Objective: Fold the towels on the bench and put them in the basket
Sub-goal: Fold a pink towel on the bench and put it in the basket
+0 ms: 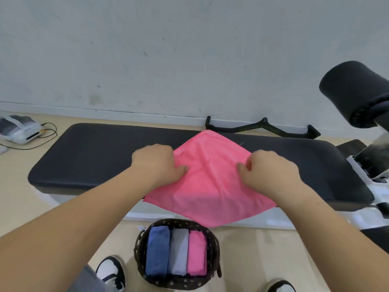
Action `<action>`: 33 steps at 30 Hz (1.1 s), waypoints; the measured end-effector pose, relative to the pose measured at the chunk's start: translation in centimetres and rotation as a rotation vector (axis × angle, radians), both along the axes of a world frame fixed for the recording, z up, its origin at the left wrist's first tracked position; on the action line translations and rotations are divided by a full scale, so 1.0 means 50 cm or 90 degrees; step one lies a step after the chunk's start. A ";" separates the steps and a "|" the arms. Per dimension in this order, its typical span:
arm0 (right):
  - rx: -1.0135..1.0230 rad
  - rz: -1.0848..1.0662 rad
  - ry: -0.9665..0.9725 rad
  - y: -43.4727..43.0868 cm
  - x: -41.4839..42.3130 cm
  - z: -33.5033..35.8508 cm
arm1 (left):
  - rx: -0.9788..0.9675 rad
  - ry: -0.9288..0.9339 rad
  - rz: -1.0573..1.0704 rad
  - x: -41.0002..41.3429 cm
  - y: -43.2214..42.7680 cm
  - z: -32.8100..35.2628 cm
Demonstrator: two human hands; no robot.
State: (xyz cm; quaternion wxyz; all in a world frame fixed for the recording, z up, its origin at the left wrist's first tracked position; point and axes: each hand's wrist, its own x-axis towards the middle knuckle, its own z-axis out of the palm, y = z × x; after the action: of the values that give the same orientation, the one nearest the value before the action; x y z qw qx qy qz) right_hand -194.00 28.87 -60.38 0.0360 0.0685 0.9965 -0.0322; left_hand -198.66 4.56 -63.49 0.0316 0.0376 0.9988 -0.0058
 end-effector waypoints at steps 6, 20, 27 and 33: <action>-0.202 0.092 0.094 -0.050 -0.104 -0.072 | 0.241 -0.130 -0.026 0.000 -0.032 -0.017; -0.375 -0.037 0.061 -0.083 -0.213 -0.085 | 0.375 -0.179 -0.064 0.011 -0.080 -0.008; -0.463 -0.011 0.186 -0.059 -0.204 -0.087 | 0.413 -0.170 -0.103 0.031 -0.081 0.021; -0.279 -0.059 0.041 -0.069 -0.268 -0.101 | 0.507 -0.251 -0.035 0.023 -0.094 0.019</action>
State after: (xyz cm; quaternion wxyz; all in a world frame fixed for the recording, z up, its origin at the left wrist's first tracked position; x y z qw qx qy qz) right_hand -207.39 25.44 -65.41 0.0170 0.1039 0.9620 -0.2517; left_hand -197.53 -0.12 -62.54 0.2044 0.0735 0.8968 0.3855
